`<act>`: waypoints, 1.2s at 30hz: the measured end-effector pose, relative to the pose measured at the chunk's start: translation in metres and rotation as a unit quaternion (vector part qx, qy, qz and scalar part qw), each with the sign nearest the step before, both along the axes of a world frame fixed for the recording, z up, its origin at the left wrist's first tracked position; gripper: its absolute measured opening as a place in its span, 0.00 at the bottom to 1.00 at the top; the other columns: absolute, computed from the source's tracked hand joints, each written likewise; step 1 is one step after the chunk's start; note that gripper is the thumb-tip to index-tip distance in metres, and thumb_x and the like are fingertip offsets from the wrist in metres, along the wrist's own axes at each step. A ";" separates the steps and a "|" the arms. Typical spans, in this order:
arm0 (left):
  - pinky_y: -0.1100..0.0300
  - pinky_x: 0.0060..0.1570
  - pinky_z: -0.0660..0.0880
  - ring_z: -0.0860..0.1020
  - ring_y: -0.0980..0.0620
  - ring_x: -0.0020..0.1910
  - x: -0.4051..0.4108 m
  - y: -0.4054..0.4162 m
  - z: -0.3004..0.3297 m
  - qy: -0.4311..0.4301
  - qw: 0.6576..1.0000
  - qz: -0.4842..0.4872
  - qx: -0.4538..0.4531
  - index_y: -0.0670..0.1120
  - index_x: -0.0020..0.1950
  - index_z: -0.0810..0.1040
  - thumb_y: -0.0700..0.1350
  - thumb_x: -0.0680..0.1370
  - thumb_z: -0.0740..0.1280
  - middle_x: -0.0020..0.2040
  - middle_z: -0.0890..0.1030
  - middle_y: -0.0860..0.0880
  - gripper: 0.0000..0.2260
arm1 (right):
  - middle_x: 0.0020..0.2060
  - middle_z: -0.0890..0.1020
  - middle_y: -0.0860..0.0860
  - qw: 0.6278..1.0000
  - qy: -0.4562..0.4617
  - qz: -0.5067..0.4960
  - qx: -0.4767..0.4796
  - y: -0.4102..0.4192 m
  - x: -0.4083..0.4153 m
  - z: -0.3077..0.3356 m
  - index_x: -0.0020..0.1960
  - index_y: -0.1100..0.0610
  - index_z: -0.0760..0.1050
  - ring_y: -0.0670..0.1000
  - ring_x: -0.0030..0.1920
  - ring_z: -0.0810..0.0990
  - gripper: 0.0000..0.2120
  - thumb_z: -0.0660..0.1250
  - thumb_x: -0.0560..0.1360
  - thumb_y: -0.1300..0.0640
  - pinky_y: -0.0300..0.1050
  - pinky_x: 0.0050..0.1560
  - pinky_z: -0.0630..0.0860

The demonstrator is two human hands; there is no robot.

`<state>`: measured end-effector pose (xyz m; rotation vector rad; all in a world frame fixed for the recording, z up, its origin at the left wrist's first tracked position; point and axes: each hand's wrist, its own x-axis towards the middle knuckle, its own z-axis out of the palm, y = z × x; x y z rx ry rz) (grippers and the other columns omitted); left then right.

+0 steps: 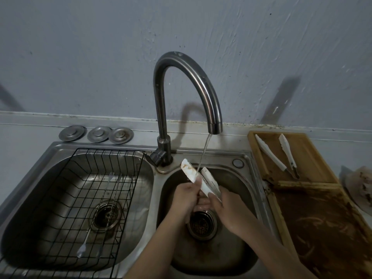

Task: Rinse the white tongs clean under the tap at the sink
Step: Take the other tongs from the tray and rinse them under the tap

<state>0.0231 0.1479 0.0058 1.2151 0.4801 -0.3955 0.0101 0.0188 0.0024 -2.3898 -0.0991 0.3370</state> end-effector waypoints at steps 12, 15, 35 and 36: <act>0.61 0.31 0.81 0.83 0.47 0.33 0.020 0.016 0.000 0.043 0.948 0.197 -0.248 0.33 0.45 0.74 0.35 0.78 0.61 0.42 0.79 0.36 0.06 | 0.34 0.80 0.49 0.985 -0.161 -0.006 0.059 0.010 0.029 0.022 0.44 0.52 0.76 0.47 0.34 0.81 0.08 0.61 0.77 0.51 0.38 0.31 0.73; 0.61 0.34 0.81 0.79 0.45 0.43 0.021 0.015 -0.006 0.054 0.940 0.196 -0.273 0.32 0.46 0.75 0.32 0.76 0.63 0.46 0.78 0.37 0.03 | 0.25 0.75 0.47 0.977 -0.210 0.001 -0.026 0.016 0.037 0.028 0.36 0.52 0.75 0.44 0.26 0.74 0.13 0.62 0.77 0.49 0.35 0.27 0.63; 0.57 0.44 0.81 0.83 0.49 0.41 -0.003 -0.002 -0.004 0.027 0.977 0.074 -0.200 0.32 0.59 0.74 0.36 0.80 0.59 0.47 0.84 0.38 0.11 | 0.58 0.73 0.58 0.961 -0.109 -0.028 -0.252 0.015 0.035 0.023 0.65 0.58 0.64 0.53 0.49 0.77 0.33 0.52 0.73 0.32 0.41 0.39 0.69; 0.57 0.43 0.81 0.84 0.49 0.40 -0.005 -0.004 -0.002 0.024 0.980 0.058 -0.186 0.32 0.58 0.74 0.38 0.80 0.59 0.45 0.84 0.39 0.11 | 0.56 0.75 0.58 0.971 -0.063 -0.020 -0.232 0.008 0.036 0.020 0.64 0.58 0.65 0.52 0.48 0.78 0.35 0.51 0.72 0.31 0.41 0.40 0.71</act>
